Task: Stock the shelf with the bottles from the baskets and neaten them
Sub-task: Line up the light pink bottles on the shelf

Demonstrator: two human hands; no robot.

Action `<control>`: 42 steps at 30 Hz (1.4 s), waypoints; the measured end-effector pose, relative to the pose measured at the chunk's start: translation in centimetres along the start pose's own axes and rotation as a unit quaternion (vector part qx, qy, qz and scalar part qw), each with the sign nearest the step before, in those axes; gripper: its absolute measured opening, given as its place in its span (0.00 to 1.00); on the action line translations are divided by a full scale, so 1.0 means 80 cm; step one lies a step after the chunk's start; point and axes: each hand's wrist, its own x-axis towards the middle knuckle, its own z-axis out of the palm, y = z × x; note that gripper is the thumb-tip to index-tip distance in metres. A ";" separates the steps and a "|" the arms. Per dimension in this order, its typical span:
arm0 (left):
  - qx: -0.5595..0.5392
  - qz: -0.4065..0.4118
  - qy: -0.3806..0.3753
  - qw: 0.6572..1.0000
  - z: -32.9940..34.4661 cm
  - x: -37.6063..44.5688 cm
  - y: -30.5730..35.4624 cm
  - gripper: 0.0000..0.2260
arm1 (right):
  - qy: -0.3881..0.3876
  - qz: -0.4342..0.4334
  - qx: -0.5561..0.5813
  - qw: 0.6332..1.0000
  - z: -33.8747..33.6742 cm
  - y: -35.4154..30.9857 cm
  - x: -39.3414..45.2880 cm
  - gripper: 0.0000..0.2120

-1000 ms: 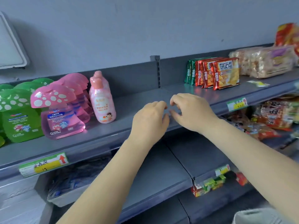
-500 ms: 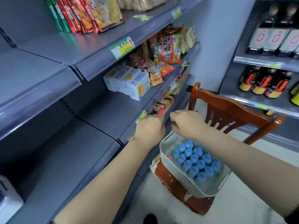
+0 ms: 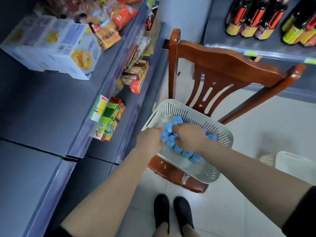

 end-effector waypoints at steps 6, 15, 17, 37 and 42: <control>-0.031 -0.042 -0.120 0.991 0.076 0.073 -0.021 0.13 | -0.073 0.046 0.101 0.991 0.101 0.008 0.053 0.15; -0.044 -0.139 -0.212 0.966 0.172 0.134 -0.037 0.11 | -0.155 0.134 0.188 0.961 0.222 0.010 0.101 0.14; -0.050 -0.161 -0.220 0.961 0.178 0.142 -0.038 0.10 | -0.168 0.142 0.198 0.955 0.239 0.010 0.104 0.14; -0.083 0.083 -0.054 0.992 -0.013 0.041 -0.031 0.09 | -0.074 0.056 0.342 0.935 0.089 0.015 0.056 0.22; -0.210 0.095 0.098 0.968 -0.123 -0.028 -0.021 0.07 | 0.028 -0.011 0.391 0.920 -0.024 -0.003 0.017 0.28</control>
